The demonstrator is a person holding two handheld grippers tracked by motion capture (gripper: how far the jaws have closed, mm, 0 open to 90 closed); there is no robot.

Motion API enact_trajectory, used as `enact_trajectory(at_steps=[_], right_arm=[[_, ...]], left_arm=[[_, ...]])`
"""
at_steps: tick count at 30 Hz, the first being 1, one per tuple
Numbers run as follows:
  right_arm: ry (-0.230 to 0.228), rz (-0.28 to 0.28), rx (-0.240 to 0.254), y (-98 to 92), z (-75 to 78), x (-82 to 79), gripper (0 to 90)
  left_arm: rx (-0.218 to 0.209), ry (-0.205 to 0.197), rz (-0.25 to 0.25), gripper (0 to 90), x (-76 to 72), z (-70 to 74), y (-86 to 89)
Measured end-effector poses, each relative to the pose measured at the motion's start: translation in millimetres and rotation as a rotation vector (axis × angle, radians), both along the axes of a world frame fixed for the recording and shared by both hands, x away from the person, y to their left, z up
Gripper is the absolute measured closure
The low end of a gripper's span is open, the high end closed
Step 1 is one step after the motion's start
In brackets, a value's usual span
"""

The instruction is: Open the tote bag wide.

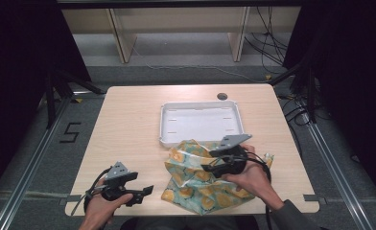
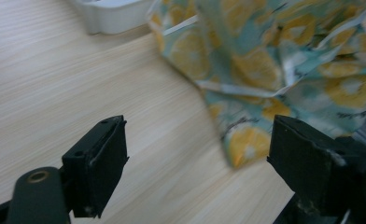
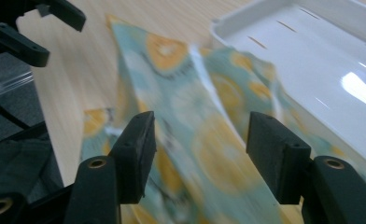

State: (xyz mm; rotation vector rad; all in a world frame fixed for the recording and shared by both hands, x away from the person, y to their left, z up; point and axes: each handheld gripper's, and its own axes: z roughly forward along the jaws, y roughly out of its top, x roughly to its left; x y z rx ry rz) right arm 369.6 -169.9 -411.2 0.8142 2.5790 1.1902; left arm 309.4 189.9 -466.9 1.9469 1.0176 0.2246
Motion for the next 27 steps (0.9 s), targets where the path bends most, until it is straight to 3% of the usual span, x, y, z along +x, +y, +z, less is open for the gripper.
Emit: enact_trajectory(at_steps=[1,3,4,6,7,9,11,12,15,16,18,19,20,22,23,24,25,27], right_arm=[[0.0,0.0,0.0,0.0,0.0,0.0,42.4],[-0.009,-0.007,0.017,-18.6,-3.1,-0.3,42.0],[-0.014,-0.052,0.012,-36.6,-4.3,-3.5,42.1],[-0.017,-0.067,0.018,-40.8,-5.7,-4.3,42.2],[-0.017,-0.096,0.02,-51.4,-7.9,-6.1,42.2],[-0.004,-0.121,0.02,-57.6,-10.7,-7.7,42.3],[-0.014,-0.109,0.0,-61.4,-13.1,-6.5,42.2],[-0.011,-0.106,-0.003,-62.0,-13.7,-6.5,42.2],[-0.002,-0.128,-0.004,-61.5,-14.3,-8.5,42.3],[-0.009,-0.107,0.0,-61.1,-14.7,-7.4,42.3],[-0.001,-0.118,-0.002,-60.6,-14.7,-8.5,42.3],[0.004,-0.124,-0.002,-60.6,-15.3,-8.7,42.2],[0.005,-0.123,-0.001,-61.0,-15.3,-8.5,42.2],[-0.001,-0.112,-0.006,-62.3,-14.9,-7.3,42.2],[0.002,-0.104,-0.01,-62.7,-14.4,-7.2,42.2],[0.002,-0.104,-0.01,-62.7,-14.4,-7.2,42.2],[-0.016,-0.096,-0.005,-61.6,-14.9,-7.4,41.7],[-0.006,-0.089,-0.008,-61.1,-14.6,-7.8,41.4]], left_arm=[[0.002,0.006,-0.02,20.0,2.4,0.5,-5.6],[-0.009,-0.005,-0.041,21.5,6.7,-1.2,-21.2],[-0.004,-0.01,-0.064,24.1,11.3,-0.5,-34.0],[-0.014,-0.005,-0.079,25.2,13.9,-0.4,-39.5],[-0.01,-0.009,-0.085,27.0,18.3,-1.4,-50.7],[0.005,-0.008,-0.08,26.9,23.8,-3.1,-58.6],[0.028,-0.011,-0.078,26.1,29.3,-4.3,-62.4],[0.003,-0.009,-0.066,25.9,33.0,-6.1,-65.8],[0.023,-0.003,-0.065,30.5,38.3,-7.4,-67.2],[0.005,0.008,-0.06,34.0,42.0,-9.6,-70.6],[0.013,0.004,-0.065,38.9,43.7,-10.0,-71.7],[0.025,-0.007,-0.078,57.8,45.0,-10.0,-71.5],[0.033,-0.047,-0.083,67.5,45.9,-8.5,-73.7],[0.039,-0.061,-0.103,80.4,48.3,-6.0,-73.3],[0.039,-0.061,-0.103,84.2,48.3,-6.0,-73.3],[0.067,-0.071,-0.117,86.9,49.5,-4.4,-70.9],[0.071,-0.066,-0.114,87.9,49.6,-3.5,-69.9],[0.073,-0.076,-0.109,88.4,49.9,-2.0,-66.5]])
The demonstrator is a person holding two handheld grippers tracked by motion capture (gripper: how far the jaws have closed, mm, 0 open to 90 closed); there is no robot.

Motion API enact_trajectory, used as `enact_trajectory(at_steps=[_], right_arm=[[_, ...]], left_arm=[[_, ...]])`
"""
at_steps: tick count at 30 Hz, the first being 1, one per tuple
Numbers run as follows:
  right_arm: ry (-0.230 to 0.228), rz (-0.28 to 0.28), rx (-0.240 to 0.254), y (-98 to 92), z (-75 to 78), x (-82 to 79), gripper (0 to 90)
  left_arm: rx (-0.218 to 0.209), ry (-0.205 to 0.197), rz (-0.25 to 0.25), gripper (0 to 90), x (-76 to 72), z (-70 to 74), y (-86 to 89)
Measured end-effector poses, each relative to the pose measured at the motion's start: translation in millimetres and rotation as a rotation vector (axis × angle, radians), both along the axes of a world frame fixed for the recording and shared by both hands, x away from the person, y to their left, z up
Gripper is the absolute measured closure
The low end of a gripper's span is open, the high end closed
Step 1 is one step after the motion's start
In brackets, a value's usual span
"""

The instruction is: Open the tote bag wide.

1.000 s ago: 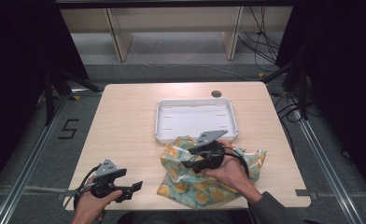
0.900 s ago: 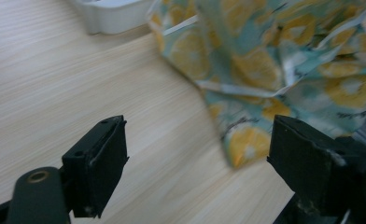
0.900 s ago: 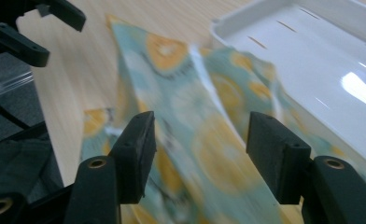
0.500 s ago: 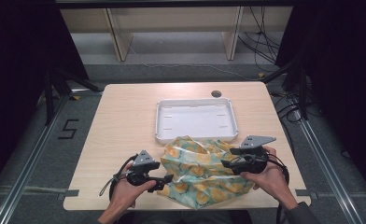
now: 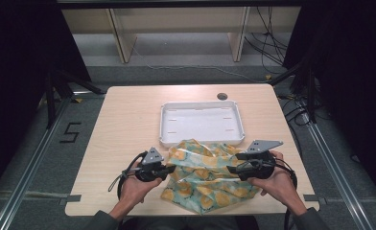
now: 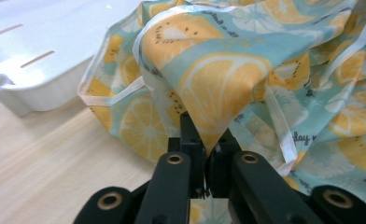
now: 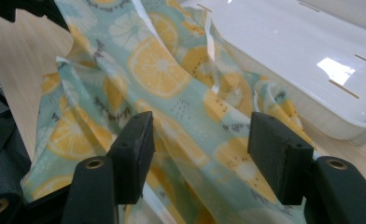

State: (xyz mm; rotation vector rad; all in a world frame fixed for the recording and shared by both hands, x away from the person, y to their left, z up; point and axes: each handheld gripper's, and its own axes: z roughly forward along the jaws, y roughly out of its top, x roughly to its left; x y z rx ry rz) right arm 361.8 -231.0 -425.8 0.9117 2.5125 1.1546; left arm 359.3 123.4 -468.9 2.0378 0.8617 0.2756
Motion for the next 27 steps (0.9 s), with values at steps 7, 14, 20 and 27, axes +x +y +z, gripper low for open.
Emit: enact_trajectory(at_steps=[7,14,20,27], right_arm=[[0.015,0.019,-0.017,3.3,-1.7,-2.0,40.1],[0.027,0.03,-0.021,6.0,-1.5,-3.3,39.2],[0.022,0.068,-0.022,17.3,-2.6,-6.9,39.3],[0.022,0.092,-0.04,24.6,-4.2,-7.1,39.7]], left_arm=[[0.017,0.005,-0.001,88.5,-0.7,10.0,29.7],[0.06,-0.001,0.013,88.2,-3.6,12.4,63.6],[0.053,0.05,0.061,75.3,-4.1,9.7,84.4],[0.117,0.026,0.061,44.9,-13.4,23.6,71.3]])
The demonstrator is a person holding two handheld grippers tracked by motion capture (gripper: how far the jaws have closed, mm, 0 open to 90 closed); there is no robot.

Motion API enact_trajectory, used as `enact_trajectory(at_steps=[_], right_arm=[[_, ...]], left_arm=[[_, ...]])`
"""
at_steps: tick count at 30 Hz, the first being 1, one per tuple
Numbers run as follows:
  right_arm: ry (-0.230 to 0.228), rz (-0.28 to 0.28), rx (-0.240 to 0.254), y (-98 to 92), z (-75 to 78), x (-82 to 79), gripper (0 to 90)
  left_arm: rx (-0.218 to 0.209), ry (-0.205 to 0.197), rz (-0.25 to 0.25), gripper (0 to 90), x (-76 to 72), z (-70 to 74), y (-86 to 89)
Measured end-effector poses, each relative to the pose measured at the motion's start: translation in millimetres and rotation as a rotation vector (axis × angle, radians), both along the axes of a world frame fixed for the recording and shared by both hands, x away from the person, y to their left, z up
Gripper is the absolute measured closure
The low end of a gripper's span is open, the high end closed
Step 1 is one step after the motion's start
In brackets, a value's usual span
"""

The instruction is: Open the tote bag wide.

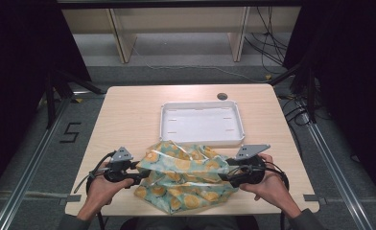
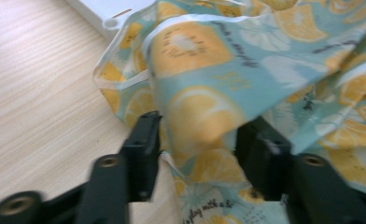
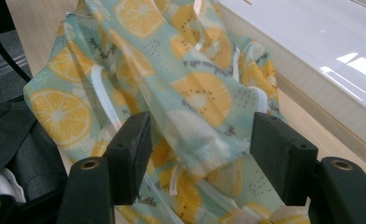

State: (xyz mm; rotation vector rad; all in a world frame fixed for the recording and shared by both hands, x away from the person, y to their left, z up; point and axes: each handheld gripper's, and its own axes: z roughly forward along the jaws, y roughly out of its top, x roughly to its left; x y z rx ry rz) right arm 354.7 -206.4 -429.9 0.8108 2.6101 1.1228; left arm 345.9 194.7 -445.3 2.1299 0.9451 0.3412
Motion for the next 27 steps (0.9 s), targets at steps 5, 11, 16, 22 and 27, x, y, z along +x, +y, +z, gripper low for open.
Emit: enact_trajectory(at_steps=[5,11,16,22,27], right_arm=[[0.0,0.01,0.014,9.0,-3.5,2.1,39.8],[-0.002,0.034,-0.015,14.4,-0.4,4.9,39.9],[-0.004,0.027,-0.007,15.1,-2.3,6.1,39.6],[0.007,0.035,-0.008,15.6,-2.1,7.5,39.4],[0.007,0.031,-0.009,21.1,-0.6,9.7,39.4]], left_arm=[[-0.013,-0.046,-0.021,38.9,-16.3,26.7,-11.7],[-0.117,-0.01,-0.046,40.4,-38.1,31.8,-24.2],[-0.164,0.037,-0.06,41.1,-47.2,25.3,-35.2],[-0.15,0.028,-0.091,37.8,-52.5,16.6,-59.3],[-0.094,0.024,-0.117,34.4,-37.7,-2.7,-73.4]])
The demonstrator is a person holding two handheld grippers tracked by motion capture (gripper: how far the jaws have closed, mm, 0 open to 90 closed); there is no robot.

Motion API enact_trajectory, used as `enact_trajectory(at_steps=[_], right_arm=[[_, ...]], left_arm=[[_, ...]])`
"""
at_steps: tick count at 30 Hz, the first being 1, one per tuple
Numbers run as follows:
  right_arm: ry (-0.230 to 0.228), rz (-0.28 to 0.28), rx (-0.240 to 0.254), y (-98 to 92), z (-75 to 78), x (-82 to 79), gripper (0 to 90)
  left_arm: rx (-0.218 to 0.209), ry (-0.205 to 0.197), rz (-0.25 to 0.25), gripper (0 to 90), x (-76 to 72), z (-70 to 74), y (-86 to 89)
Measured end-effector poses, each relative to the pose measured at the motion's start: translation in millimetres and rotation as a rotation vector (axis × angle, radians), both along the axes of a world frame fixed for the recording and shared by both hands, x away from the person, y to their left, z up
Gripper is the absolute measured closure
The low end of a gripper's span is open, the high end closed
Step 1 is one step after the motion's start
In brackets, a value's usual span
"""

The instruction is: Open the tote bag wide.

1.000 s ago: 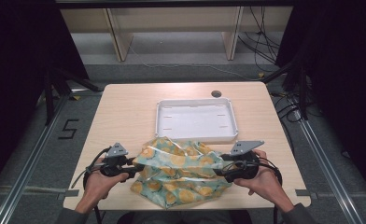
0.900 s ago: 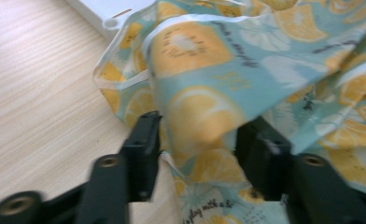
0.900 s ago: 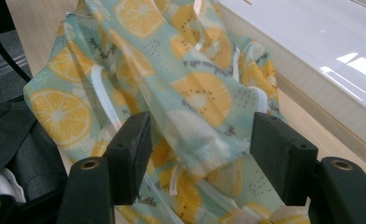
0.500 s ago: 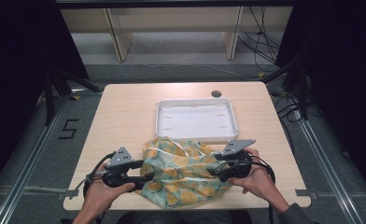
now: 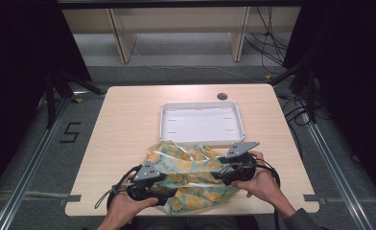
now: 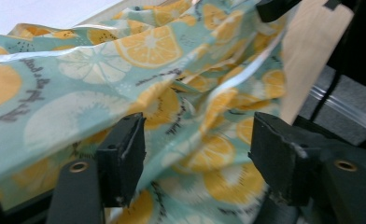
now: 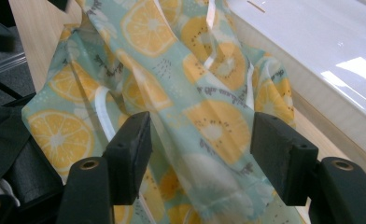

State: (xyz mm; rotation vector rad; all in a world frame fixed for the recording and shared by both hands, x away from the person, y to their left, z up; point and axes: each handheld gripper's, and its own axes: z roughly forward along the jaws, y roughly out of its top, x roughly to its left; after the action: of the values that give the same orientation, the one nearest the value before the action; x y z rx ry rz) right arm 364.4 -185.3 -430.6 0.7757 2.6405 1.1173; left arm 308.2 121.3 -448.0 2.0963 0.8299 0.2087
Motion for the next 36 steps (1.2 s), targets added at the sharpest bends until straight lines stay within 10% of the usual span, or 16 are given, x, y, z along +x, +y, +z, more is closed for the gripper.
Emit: enact_trajectory(at_steps=[14,21,24,36], right_arm=[[0.005,0.034,0.0,15.5,-2.0,6.2,39.3],[0.019,0.085,-0.027,36.0,-9.4,10.0,56.1],[0.016,0.117,-0.061,41.9,-10.9,15.0,80.0],[-0.06,-0.096,-0.137,17.6,-12.5,67.7,90.0]], left_arm=[[0.129,-0.052,-0.051,29.4,13.7,-17.8,-25.5],[0.219,-0.093,-0.121,69.4,23.1,-28.2,-38.3],[0.237,-0.085,-0.168,88.6,22.7,-29.8,-39.7],[0.279,-0.039,-0.303,89.5,-17.9,-24.7,-29.0]])
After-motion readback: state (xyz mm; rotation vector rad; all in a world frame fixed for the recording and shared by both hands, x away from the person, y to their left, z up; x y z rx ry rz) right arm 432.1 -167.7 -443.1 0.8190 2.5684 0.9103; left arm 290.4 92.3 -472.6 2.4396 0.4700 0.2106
